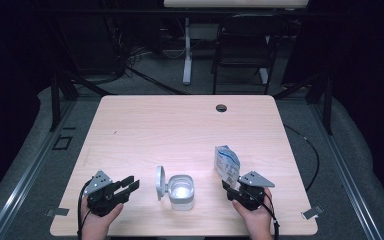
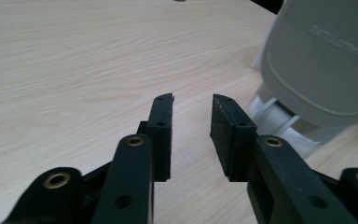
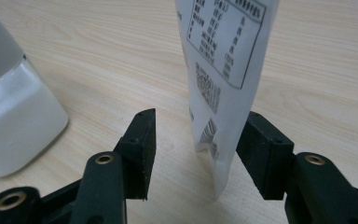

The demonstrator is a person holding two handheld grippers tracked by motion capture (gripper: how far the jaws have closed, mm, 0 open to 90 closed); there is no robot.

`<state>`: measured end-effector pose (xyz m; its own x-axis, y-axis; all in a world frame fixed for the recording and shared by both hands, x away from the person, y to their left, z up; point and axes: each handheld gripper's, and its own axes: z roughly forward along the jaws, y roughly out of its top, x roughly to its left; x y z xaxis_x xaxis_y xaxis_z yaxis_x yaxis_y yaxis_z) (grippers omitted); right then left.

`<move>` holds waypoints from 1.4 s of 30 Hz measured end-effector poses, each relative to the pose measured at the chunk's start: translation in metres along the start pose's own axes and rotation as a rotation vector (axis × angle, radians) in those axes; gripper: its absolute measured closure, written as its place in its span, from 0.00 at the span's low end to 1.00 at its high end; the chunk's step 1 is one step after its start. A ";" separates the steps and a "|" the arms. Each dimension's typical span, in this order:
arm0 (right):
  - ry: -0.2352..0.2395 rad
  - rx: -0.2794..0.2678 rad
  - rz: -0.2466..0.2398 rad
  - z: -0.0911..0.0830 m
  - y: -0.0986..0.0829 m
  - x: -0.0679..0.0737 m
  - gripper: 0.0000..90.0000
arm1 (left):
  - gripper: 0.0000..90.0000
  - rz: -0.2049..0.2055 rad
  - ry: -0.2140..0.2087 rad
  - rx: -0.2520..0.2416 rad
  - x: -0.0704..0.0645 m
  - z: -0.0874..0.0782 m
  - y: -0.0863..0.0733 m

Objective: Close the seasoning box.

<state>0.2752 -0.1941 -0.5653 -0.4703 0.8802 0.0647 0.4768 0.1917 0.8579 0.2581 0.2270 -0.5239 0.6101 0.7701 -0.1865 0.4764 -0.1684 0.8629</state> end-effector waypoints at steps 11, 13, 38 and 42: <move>-0.003 0.002 -0.011 -0.017 -0.007 0.000 0.53 | 1.00 0.058 -0.097 -0.021 -0.027 0.002 0.015; -0.006 -0.004 0.001 -0.020 -0.008 -0.001 0.53 | 1.00 0.055 -0.106 -0.024 -0.029 0.005 0.015; 0.000 -0.016 0.032 -0.033 -0.014 0.007 0.51 | 1.00 0.092 -0.117 0.012 -0.046 0.015 0.031; -0.013 -0.013 0.042 -0.034 -0.015 0.009 0.51 | 1.00 0.097 -0.116 0.011 -0.049 0.018 0.033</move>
<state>0.2384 -0.2039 -0.5597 -0.4407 0.8927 0.0939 0.4858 0.1492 0.8613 0.2551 0.1724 -0.4948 0.7227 0.6734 -0.1560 0.4182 -0.2462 0.8743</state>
